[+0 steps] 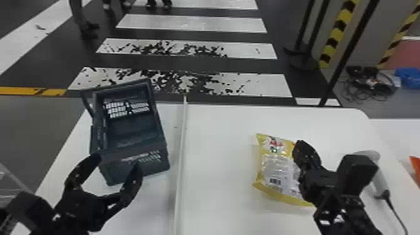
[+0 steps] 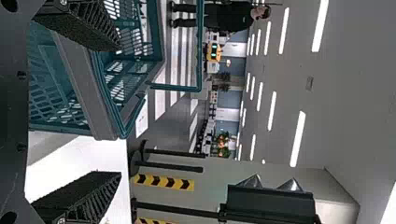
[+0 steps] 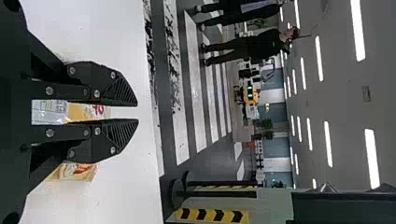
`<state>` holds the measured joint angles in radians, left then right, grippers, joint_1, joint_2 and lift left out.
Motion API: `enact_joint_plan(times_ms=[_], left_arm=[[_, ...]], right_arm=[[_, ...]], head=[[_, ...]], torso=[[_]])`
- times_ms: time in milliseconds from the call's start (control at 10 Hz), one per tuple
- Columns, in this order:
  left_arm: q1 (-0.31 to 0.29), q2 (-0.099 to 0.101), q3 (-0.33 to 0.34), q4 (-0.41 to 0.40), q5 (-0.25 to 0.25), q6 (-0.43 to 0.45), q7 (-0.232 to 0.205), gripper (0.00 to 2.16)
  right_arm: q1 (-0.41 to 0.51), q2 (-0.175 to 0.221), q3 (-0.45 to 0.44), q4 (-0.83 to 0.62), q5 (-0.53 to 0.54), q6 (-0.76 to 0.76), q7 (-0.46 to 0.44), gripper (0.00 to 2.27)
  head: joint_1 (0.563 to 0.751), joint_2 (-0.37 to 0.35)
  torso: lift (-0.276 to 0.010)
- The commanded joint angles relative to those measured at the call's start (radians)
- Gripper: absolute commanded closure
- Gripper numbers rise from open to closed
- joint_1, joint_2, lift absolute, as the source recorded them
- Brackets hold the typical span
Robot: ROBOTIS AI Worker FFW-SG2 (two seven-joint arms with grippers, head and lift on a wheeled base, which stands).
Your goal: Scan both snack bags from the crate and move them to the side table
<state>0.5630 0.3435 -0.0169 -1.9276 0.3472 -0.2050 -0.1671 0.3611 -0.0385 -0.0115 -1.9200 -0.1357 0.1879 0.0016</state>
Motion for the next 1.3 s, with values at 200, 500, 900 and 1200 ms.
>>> enact_joint_plan(times_ms=[200, 500, 900, 1200], left_arm=[[0.000, 0.000, 0.000, 0.004, 0.001, -0.001, 0.000, 0.04], [0.000, 0.000, 0.000, 0.007, 0.001, -0.001, 0.000, 0.04], [0.000, 0.000, 0.002, 0.010, 0.001, -0.001, 0.000, 0.04], [-0.002, 0.000, 0.002, 0.010, 0.001, -0.001, 0.000, 0.04]], right_arm=[[-0.073, -0.003, 0.053, 0.035, 0.050, 0.167, 0.060, 2.13], [-0.146, -0.006, 0.085, 0.142, 0.074, 0.204, 0.074, 2.13], [-0.176, -0.011, 0.087, 0.194, 0.079, 0.226, 0.089, 2.13], [-0.162, -0.026, 0.079, 0.193, 0.079, 0.229, 0.103, 2.13]], head=[[0.695, 0.030], [0.695, 0.065], [0.695, 0.073], [0.695, 0.075]], torso=[[-0.099], [-0.099], [-0.099], [-0.099]])
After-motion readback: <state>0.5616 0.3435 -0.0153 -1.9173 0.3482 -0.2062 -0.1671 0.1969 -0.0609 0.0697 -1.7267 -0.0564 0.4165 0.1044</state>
